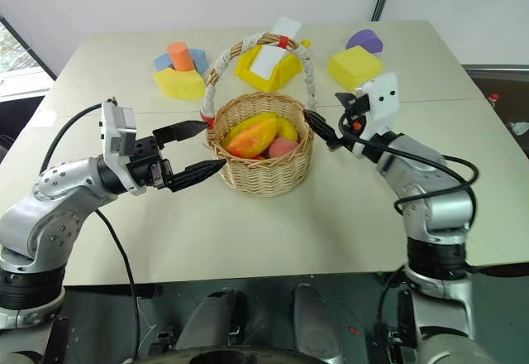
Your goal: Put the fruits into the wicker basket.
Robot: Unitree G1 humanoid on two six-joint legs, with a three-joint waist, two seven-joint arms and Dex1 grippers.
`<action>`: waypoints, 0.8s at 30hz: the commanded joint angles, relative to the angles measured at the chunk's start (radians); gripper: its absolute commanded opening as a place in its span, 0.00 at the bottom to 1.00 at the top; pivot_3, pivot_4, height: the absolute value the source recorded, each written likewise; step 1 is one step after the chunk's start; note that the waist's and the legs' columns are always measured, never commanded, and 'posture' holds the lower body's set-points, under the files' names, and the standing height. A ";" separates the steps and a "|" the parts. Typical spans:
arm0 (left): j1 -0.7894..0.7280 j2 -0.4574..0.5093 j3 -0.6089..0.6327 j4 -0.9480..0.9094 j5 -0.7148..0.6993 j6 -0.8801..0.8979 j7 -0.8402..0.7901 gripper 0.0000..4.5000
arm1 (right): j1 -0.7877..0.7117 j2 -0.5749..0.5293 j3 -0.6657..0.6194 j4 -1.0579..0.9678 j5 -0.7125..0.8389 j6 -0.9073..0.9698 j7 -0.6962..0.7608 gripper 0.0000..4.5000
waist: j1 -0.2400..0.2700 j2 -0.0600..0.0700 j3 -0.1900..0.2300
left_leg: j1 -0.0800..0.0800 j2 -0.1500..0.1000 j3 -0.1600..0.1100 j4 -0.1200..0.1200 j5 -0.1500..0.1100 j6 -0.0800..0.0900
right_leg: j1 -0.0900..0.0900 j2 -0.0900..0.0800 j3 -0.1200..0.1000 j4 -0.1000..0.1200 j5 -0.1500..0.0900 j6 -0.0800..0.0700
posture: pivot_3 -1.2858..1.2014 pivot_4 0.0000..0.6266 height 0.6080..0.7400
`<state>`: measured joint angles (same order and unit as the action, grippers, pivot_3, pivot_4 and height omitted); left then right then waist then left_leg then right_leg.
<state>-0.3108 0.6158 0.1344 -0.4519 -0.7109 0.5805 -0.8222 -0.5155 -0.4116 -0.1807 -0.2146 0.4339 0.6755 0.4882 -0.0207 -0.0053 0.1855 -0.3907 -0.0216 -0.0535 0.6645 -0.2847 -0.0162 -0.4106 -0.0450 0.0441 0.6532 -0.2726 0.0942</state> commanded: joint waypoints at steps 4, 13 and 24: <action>-0.003 0.011 0.023 -0.024 -0.019 -0.008 0.003 1.00 | -0.082 0.037 0.009 0.113 -0.033 -0.082 -0.051 0.96 | 0.007 0.000 0.000 | -0.001 -0.001 0.000 0.000 0.000 0.000 | 0.000 -0.001 0.000 -0.001 0.000 0.000 | 0.52 0.24 1.00; 0.003 0.005 0.015 -0.036 -0.023 -0.011 0.023 1.00 | -0.066 0.044 0.009 0.087 0.004 -0.090 -0.021 0.11 | 0.003 0.000 0.000 | -0.001 -0.001 0.000 0.000 0.000 0.000 | 0.000 -0.001 0.000 -0.001 0.000 0.000 | 0.52 0.24 1.00; -0.020 -0.004 -0.004 -0.009 -0.014 -0.026 0.018 1.00 | -0.029 -0.149 -0.276 0.089 -0.061 -0.141 -0.178 0.01 | 0.016 0.000 0.000 | -0.002 -0.002 -0.001 0.000 0.000 0.000 | 0.000 -0.002 -0.001 -0.002 0.000 0.000 | 0.52 0.24 1.00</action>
<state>-0.3118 0.6141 0.1295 -0.4521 -0.7275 0.5783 -0.8007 -0.5314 -0.5047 -0.3265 -0.1277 0.4025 0.5848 0.3719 -0.0048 -0.0051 0.1858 -0.3928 -0.0248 -0.0542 0.6644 -0.2851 -0.0156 -0.4102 -0.0472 0.0436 0.6507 -0.2726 0.0942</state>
